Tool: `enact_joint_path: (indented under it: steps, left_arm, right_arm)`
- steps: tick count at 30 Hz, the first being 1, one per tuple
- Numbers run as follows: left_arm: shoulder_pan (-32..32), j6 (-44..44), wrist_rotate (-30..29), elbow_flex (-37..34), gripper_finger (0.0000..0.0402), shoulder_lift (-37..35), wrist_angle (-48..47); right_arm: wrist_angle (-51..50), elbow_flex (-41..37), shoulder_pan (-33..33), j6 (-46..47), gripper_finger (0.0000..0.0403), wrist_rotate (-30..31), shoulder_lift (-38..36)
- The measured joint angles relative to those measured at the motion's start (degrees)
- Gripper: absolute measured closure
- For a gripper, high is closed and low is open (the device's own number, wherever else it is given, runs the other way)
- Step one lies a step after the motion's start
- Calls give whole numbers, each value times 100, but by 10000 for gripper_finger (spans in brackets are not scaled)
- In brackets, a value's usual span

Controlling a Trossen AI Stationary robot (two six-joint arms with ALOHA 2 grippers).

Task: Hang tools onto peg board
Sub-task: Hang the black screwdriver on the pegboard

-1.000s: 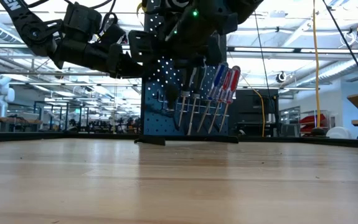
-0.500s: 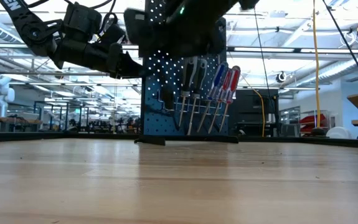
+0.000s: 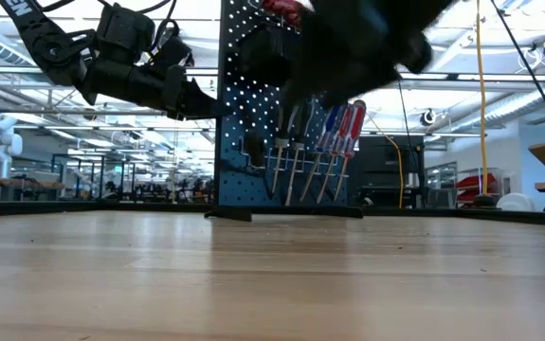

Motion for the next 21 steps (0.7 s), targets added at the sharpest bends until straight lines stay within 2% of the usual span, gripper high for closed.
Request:
enact_joint_path:
  steps: [8,12,16,18,21]
  left_arm:
    - [2,-15,4,0,318,0,2]
    - [2,-19,4,0,318,0,2]
    - [2,-25,4,0,318,0,0]
    - [2,-91,2,0,318,0,2]
    - [2,-111,2,0,318,0,2]
  right_arm:
    - [166,-82,-267,-1641,53,291,541]
    - [696,-82,-553,-2674,53,865,670]
    - [1448,-82,-822,-3554,63,1164,670]
    - [1885,-82,-927,-4194,72,1115,672]
    - [2444,-82,-1107,-4936,83,400,670]
